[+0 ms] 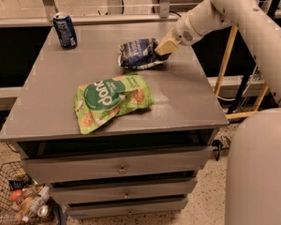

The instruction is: Pick blue chip bag

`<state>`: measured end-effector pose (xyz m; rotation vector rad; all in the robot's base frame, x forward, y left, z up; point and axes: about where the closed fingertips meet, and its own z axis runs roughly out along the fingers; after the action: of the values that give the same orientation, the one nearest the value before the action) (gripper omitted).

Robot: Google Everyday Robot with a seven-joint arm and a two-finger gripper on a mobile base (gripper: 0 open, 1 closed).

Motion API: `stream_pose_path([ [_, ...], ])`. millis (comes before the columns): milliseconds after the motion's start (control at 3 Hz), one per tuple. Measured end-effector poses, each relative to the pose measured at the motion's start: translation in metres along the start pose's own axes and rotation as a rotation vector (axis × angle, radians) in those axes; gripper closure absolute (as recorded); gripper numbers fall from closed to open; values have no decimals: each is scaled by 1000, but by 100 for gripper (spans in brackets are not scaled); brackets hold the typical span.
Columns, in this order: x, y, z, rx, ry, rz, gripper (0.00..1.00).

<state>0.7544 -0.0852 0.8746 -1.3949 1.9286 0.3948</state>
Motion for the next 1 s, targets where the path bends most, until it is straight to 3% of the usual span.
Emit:
stream_pose_path([
  [333, -25, 3, -29, 51, -63, -66, 100],
  [1000, -60, 12, -95, 185, -176, -180, 100],
])
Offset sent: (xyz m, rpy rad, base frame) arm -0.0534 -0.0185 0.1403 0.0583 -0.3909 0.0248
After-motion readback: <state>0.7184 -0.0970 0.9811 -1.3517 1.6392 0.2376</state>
